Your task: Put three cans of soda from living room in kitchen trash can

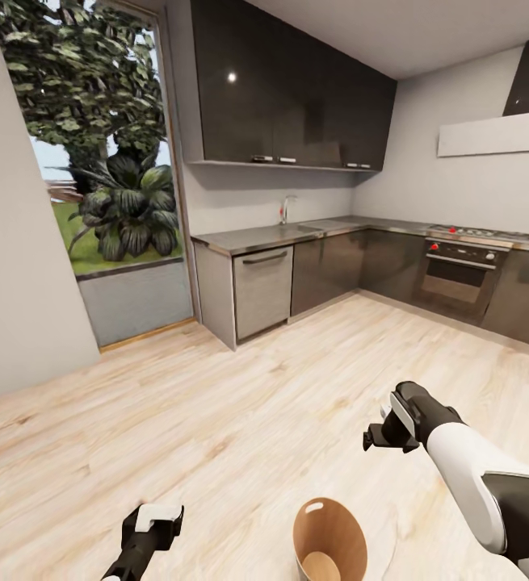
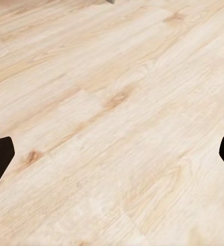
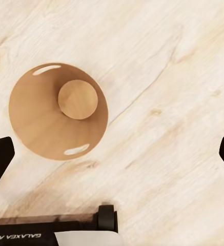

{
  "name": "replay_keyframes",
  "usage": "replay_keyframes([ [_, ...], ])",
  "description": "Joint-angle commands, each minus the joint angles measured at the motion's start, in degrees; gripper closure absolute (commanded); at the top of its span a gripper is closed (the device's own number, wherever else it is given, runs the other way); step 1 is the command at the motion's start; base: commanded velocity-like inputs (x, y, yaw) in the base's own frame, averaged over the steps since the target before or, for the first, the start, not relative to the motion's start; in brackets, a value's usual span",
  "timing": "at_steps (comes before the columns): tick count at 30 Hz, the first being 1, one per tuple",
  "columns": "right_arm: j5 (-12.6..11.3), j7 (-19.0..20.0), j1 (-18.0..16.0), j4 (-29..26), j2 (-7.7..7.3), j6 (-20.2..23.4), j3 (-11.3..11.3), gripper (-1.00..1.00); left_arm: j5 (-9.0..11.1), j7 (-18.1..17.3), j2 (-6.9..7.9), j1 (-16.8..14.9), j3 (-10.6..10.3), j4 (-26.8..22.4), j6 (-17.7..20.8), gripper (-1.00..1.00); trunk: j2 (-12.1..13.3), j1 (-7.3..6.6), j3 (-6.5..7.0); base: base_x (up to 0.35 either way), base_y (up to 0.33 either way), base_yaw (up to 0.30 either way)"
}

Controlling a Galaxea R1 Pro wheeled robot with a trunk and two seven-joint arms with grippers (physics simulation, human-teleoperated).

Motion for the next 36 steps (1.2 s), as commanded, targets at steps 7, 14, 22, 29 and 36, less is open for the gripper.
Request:
replay_keyframes([
  [7, -0.06, -0.02, 0.00, -0.34, 0.00, -0.98, -0.12, -1.00, 0.00, 0.07, 0.00, 0.00, -0.01, 0.00, 0.00, -1.00, -2.82, 1.54, -1.26, 0.000, 0.000, 0.000],
  [14, -0.17, -0.04, 0.00, -0.36, 0.07, -1.59, -0.20, -1.00, 0.00, 0.08, 0.00, 0.00, -0.01, 0.00, 0.00, -1.00, -5.63, 3.08, -2.52, 0.000, 0.000, 0.000],
  [22, -0.72, -5.61, 0.00, -0.39, 0.17, -3.42, -0.62, -1.00, -0.04, 0.08, 0.00, 0.00, -0.01, 0.07, 0.00, -1.00, -8.84, 4.84, -3.95, 0.000, 0.000, 0.000],
  [29, -0.95, -6.94, 0.00, -0.36, 0.23, -3.93, -0.83, -1.00, -0.08, 0.08, 0.00, 0.00, -0.01, 0.09, 0.00, -1.00, -11.65, 6.38, -5.21, 0.000, 0.000, 0.000],
  [36, -1.01, -7.10, 0.00, -0.31, 0.84, -4.02, -0.87, -1.00, -0.09, 0.08, 0.00, 0.00, -0.01, 0.09, 0.00, -1.00, -14.45, 7.91, -6.47, 0.000, 0.000, 0.000],
])
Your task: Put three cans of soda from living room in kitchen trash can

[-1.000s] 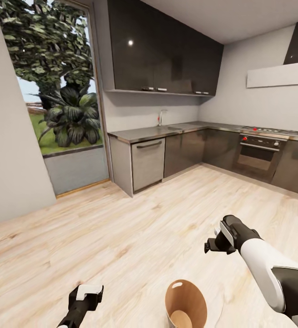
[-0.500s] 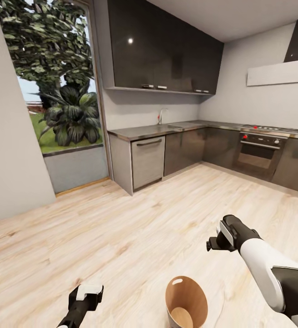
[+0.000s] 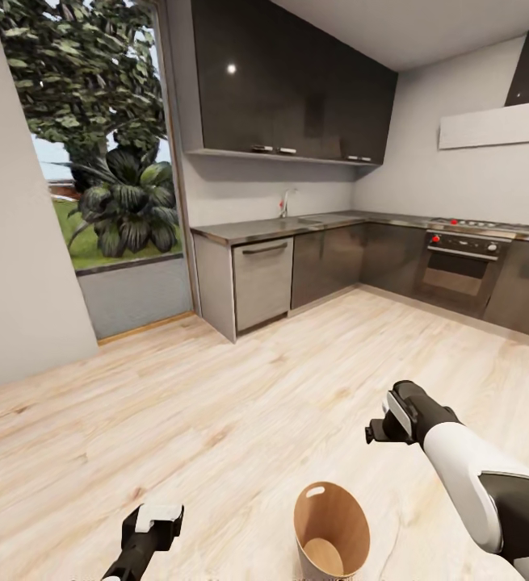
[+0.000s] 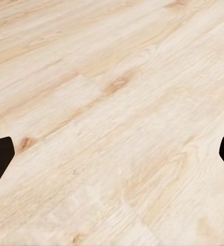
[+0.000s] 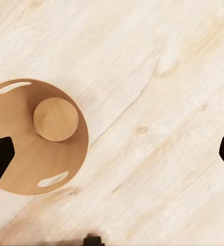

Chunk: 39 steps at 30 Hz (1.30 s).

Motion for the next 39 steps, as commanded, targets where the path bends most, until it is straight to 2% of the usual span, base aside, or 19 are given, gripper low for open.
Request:
replay_keyframes([
  [1, 0.05, -0.02, 0.00, 0.01, 0.12, 0.00, 0.02, -1.00, 0.00, 0.00, 0.00, 0.00, 0.00, 0.00, 0.00, -1.00, -0.42, 0.23, -0.18, 0.000, 0.000, 0.000],
  [16, 0.11, -0.05, 0.00, 0.04, 1.74, -0.01, 0.14, -1.00, 0.00, 0.00, -0.01, 0.00, 0.00, 0.01, 0.00, -1.00, -6.43, 3.52, -2.88, 0.000, 0.000, 0.000],
  [39, 0.14, -0.11, 0.00, -0.83, 1.97, 0.15, 0.19, -1.00, 0.00, 0.00, -0.04, 0.00, 0.00, 0.07, 0.00, -1.00, -15.66, 8.57, -7.01, 0.000, 0.000, 0.000],
])
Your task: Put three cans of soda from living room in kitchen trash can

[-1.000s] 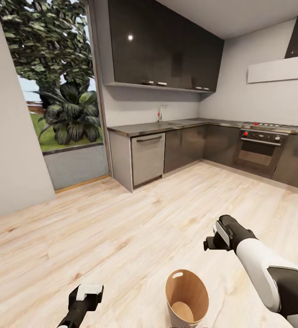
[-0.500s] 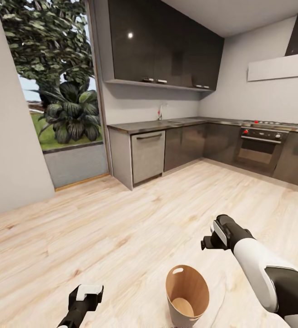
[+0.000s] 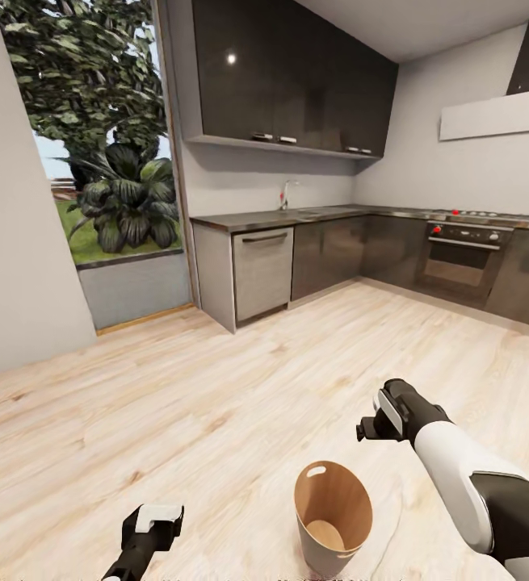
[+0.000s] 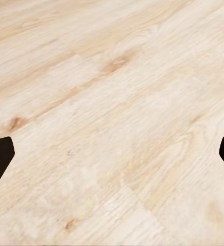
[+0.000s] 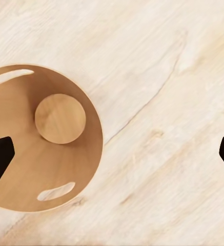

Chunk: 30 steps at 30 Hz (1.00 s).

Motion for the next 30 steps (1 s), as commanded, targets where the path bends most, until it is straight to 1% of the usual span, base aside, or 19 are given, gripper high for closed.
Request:
replay_keyframes([
  [1, 0.00, 0.00, 0.00, 0.02, 0.00, 0.00, 0.00, -1.00, 0.00, 0.00, 0.01, 0.00, 0.00, 0.00, 0.00, -1.00, -0.42, 0.23, -0.18, 0.000, 0.000, 0.000],
  [16, -0.06, 0.00, 0.00, 0.08, 0.00, -0.05, -0.01, -1.00, 0.00, 0.00, -0.01, 0.00, 0.00, -0.01, 0.00, -1.00, -6.43, 3.52, -2.88, 0.000, 0.000, 0.000],
  [21, -0.08, 0.00, 0.00, 0.08, 0.28, -0.06, -0.01, -1.00, 0.00, 0.00, -0.04, 0.00, 0.00, 0.01, 0.00, -1.00, -8.44, 4.62, -3.77, 0.000, 0.000, 0.000],
  [25, -0.03, -0.02, 0.00, 0.08, 0.70, -0.04, 0.02, -1.00, 0.00, 0.00, -0.05, 0.00, 0.00, 0.01, 0.00, -1.00, -10.04, 5.50, -4.49, 0.000, 0.000, 0.000],
  [26, 0.06, -0.04, 0.00, 0.08, 1.04, -0.03, 0.06, -1.00, 0.00, 0.00, -0.05, 0.00, 0.00, 0.02, 0.00, -1.00, -10.44, 5.72, -4.67, 0.000, 0.000, 0.000],
  [27, 0.17, -0.06, 0.00, 0.08, 1.39, -0.05, 0.09, -1.00, 0.00, 0.00, -0.05, 0.00, 0.00, 0.02, 0.00, -1.00, -10.46, 5.74, -4.89, 0.000, 0.000, 0.000],
  [30, 0.28, -0.08, 0.00, 0.02, 1.84, -0.02, 0.19, -1.00, 0.00, 0.00, -0.05, 0.00, 0.00, 0.02, 0.00, -1.00, -10.50, 5.82, -5.56, 0.000, 0.000, 0.000],
])
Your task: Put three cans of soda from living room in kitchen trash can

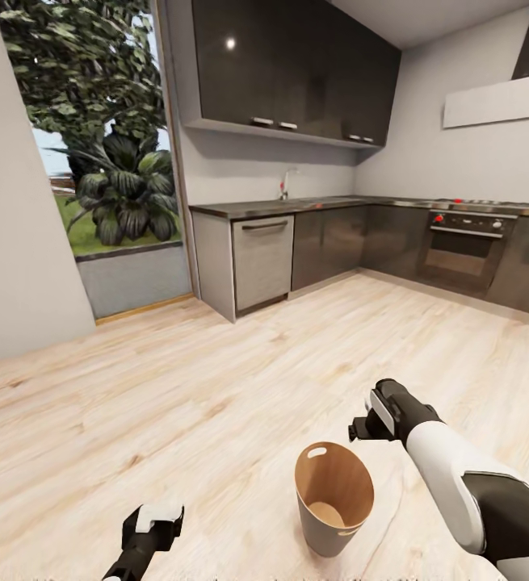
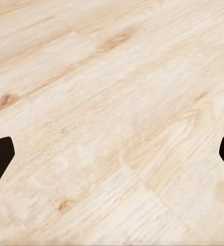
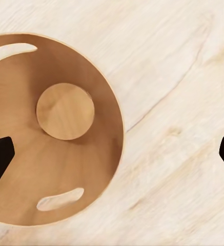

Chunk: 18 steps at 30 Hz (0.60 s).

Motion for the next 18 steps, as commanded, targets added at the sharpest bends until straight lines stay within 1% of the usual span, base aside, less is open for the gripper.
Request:
replay_keyframes([
  [1, 0.06, 0.00, 0.00, -0.01, 0.09, 0.01, 0.02, -1.00, 0.00, 0.00, -0.02, 0.00, -0.01, 0.00, 0.00, -1.00, -0.02, 0.02, -0.23, 0.000, 0.000, 0.000],
  [4, 0.10, -0.03, 0.00, -0.07, 0.69, 0.02, 0.06, -1.00, 0.00, 0.00, -0.05, 0.00, -0.01, -0.02, 0.00, -1.00, -0.06, 0.10, -0.89, 0.000, 0.000, 0.000],
  [5, 0.17, -0.05, 0.00, -0.12, 1.16, 0.03, 0.10, -1.00, 0.00, 0.00, -0.07, 0.00, 0.00, -0.01, 0.00, -1.00, -0.07, 0.13, -1.11, 0.000, 0.000, 0.000],
  [9, 0.25, -0.45, 0.00, -0.18, 1.75, 0.09, 0.11, -1.00, 0.00, 0.00, -0.08, 0.00, -0.03, -0.05, 0.00, -1.00, -0.13, 0.23, -2.00, 0.000, 0.000, 0.000],
  [12, 0.24, -1.75, -0.08, -0.20, 1.74, 0.19, 0.03, -1.00, 0.00, 0.00, -0.09, 0.00, -0.03, -0.06, 0.00, -1.00, -0.17, 0.31, -2.67, 0.000, 0.000, 0.000],
  [18, 0.21, -3.01, -0.76, -0.14, 1.08, 0.43, -0.16, -1.00, 0.00, 0.00, -0.09, 0.00, -0.01, -0.03, 0.00, -1.00, -0.25, 0.46, -3.99, 0.000, 0.000, 0.000],
])
